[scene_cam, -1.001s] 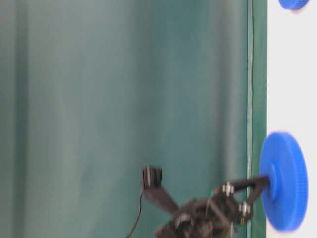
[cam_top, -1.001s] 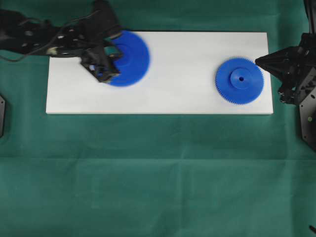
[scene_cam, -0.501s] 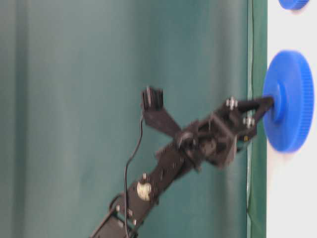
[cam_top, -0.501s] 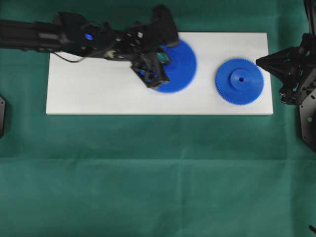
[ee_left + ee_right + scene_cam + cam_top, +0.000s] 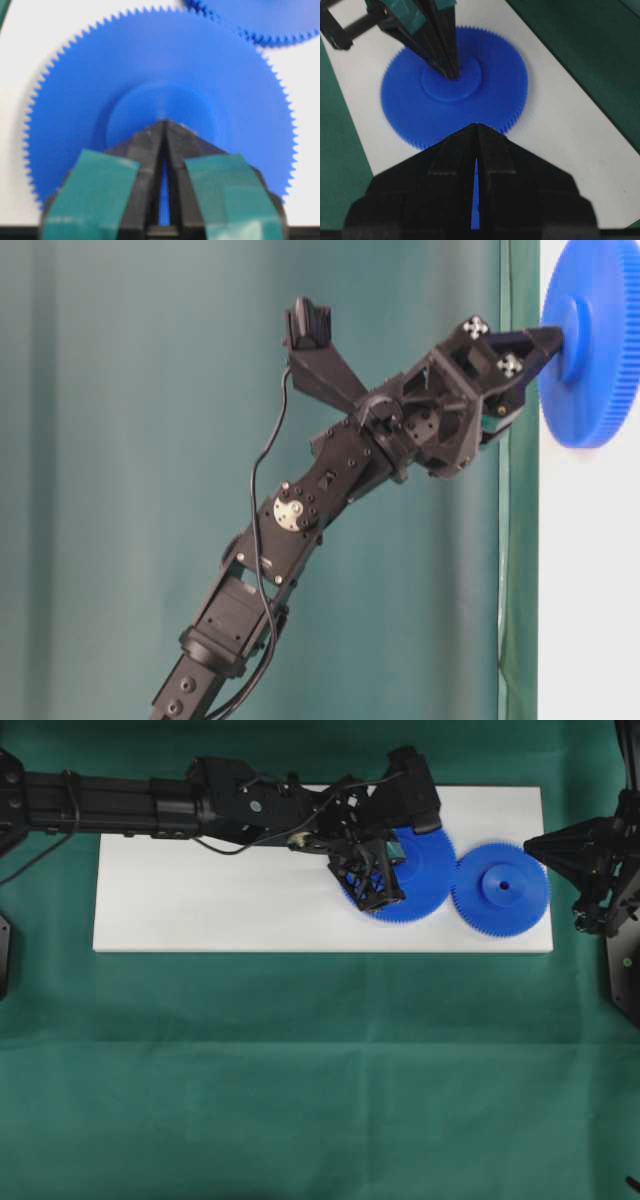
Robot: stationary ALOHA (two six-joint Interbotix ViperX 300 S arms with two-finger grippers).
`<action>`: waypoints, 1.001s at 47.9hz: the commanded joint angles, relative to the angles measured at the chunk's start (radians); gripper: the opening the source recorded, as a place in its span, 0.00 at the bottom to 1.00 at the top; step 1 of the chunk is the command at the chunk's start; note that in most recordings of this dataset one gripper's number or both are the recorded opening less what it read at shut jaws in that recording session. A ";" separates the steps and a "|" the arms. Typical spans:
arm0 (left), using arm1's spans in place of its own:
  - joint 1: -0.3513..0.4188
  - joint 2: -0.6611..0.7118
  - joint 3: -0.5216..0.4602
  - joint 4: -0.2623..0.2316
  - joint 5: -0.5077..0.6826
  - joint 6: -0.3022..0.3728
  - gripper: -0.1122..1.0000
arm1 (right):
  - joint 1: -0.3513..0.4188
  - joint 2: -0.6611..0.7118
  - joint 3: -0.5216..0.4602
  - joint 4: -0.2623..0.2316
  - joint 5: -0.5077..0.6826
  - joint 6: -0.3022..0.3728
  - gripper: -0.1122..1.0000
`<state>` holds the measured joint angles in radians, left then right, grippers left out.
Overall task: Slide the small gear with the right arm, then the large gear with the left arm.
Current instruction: 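Slide the large blue gear right with the left gripper toward the small gear, then slide the large blue gear back left with the left gripper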
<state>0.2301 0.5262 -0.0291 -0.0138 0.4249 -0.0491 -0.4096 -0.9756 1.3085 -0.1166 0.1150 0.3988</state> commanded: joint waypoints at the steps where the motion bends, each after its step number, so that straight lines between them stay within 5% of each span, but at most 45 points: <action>1: -0.015 -0.006 -0.005 0.000 0.020 0.002 0.10 | 0.002 -0.005 -0.006 -0.003 -0.005 -0.002 0.56; 48: -0.014 -0.046 0.023 0.000 0.020 0.002 0.10 | 0.002 -0.015 0.000 -0.003 -0.005 0.000 0.56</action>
<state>0.2255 0.5016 -0.0015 -0.0123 0.4310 -0.0491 -0.4080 -0.9940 1.3162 -0.1181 0.1150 0.3988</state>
